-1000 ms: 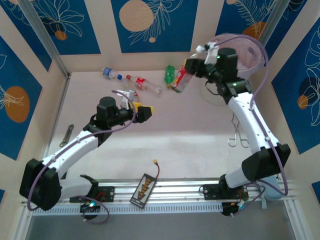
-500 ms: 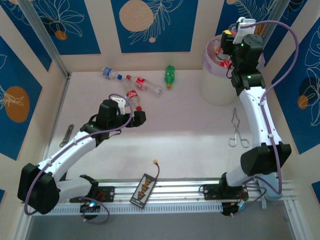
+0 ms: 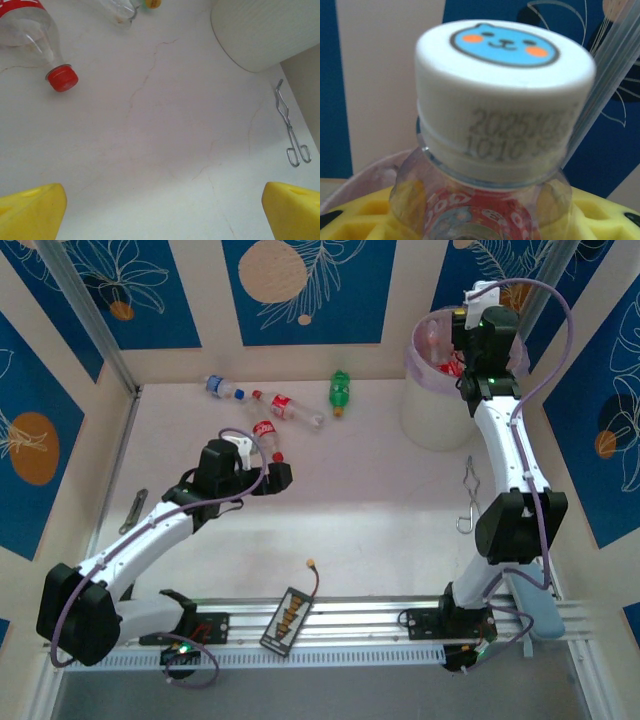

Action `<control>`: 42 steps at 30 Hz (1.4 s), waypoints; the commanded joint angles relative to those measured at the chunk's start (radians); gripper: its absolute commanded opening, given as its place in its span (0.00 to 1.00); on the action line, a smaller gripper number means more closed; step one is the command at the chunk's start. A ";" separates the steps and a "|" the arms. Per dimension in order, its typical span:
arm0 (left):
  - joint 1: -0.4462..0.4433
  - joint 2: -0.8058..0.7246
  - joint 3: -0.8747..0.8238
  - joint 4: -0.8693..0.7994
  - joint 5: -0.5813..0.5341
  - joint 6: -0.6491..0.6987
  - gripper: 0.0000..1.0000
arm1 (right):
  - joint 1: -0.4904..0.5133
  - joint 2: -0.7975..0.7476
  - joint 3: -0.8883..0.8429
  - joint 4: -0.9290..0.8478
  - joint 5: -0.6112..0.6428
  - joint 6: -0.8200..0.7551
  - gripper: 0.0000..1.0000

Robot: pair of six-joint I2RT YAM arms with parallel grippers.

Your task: Put the plastic bottles in the bin

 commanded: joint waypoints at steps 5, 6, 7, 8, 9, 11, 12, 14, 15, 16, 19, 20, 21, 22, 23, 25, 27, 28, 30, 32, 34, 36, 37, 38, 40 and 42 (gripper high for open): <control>0.006 -0.018 0.001 -0.017 -0.018 0.006 1.00 | -0.041 0.076 0.035 -0.014 0.001 -0.008 0.44; 0.005 -0.016 0.001 -0.017 -0.018 0.006 1.00 | -0.044 0.086 0.045 -0.030 -0.004 0.002 0.44; 0.005 -0.016 0.001 -0.017 -0.018 0.006 1.00 | -0.048 0.097 0.054 -0.052 -0.012 0.014 0.44; 0.006 -0.014 0.000 -0.017 -0.018 0.007 1.00 | -0.054 0.107 0.062 -0.072 -0.022 0.031 0.44; 0.005 -0.016 0.000 -0.019 -0.019 0.010 1.00 | -0.059 0.118 0.071 -0.094 -0.033 0.049 0.44; 0.005 -0.017 0.001 -0.018 -0.015 0.011 1.00 | -0.068 0.144 0.095 -0.146 -0.043 0.077 0.44; 0.006 -0.020 -0.001 -0.016 -0.015 0.010 1.00 | -0.071 0.155 0.107 -0.169 -0.049 0.088 0.44; 0.006 -0.020 -0.004 -0.015 -0.019 0.014 1.00 | -0.076 0.182 0.131 -0.215 -0.064 0.104 0.44; 0.006 -0.019 -0.004 -0.017 -0.023 0.015 1.00 | -0.078 0.193 0.141 -0.234 -0.067 0.108 0.45; 0.005 -0.017 -0.003 -0.019 -0.025 0.017 1.00 | -0.079 0.208 0.155 -0.254 -0.070 0.113 0.44; 0.005 -0.008 0.006 -0.021 -0.024 0.018 1.00 | -0.082 0.237 0.182 -0.291 -0.079 0.133 0.45; 0.005 -0.004 0.009 -0.020 -0.023 0.018 1.00 | -0.083 0.246 0.193 -0.304 -0.083 0.140 0.45; 0.005 -0.003 0.012 -0.020 -0.021 0.018 1.00 | -0.084 0.252 0.201 -0.316 -0.090 0.145 0.45; 0.006 0.001 0.014 -0.018 -0.020 0.015 1.00 | -0.084 0.261 0.210 -0.328 -0.097 0.151 0.45; 0.005 0.003 0.016 -0.016 -0.019 0.015 1.00 | -0.084 0.269 0.217 -0.336 -0.107 0.153 0.45; 0.005 0.007 0.018 -0.011 -0.020 0.012 1.00 | -0.084 0.289 0.231 -0.354 -0.112 0.159 0.46; 0.005 0.012 0.021 -0.011 -0.014 0.007 1.00 | -0.087 0.304 0.244 -0.374 -0.120 0.168 0.47; 0.005 0.015 0.023 -0.009 -0.012 0.005 1.00 | -0.088 0.310 0.249 -0.382 -0.124 0.175 0.47; 0.005 0.015 0.026 -0.008 -0.009 0.003 1.00 | -0.094 0.318 0.255 -0.394 -0.133 0.190 0.49; 0.005 0.015 0.025 -0.009 -0.012 0.001 1.00 | -0.103 0.327 0.269 -0.415 -0.149 0.214 0.53; 0.005 0.014 0.024 -0.011 -0.013 0.004 1.00 | -0.113 0.332 0.293 -0.450 -0.169 0.238 0.59; 0.005 0.016 0.022 -0.011 -0.016 0.006 1.00 | -0.125 0.334 0.315 -0.475 -0.207 0.267 0.63; 0.006 0.018 0.022 -0.010 -0.016 0.007 1.00 | -0.130 0.335 0.328 -0.489 -0.224 0.280 0.66; 0.005 0.019 0.024 -0.008 -0.016 0.010 1.00 | -0.134 0.333 0.342 -0.504 -0.235 0.286 0.67; 0.005 0.025 0.025 -0.008 -0.018 0.012 1.00 | -0.135 0.331 0.364 -0.524 -0.239 0.289 0.69; 0.006 0.031 0.024 -0.004 -0.015 0.012 1.00 | -0.133 0.329 0.387 -0.540 -0.244 0.287 0.71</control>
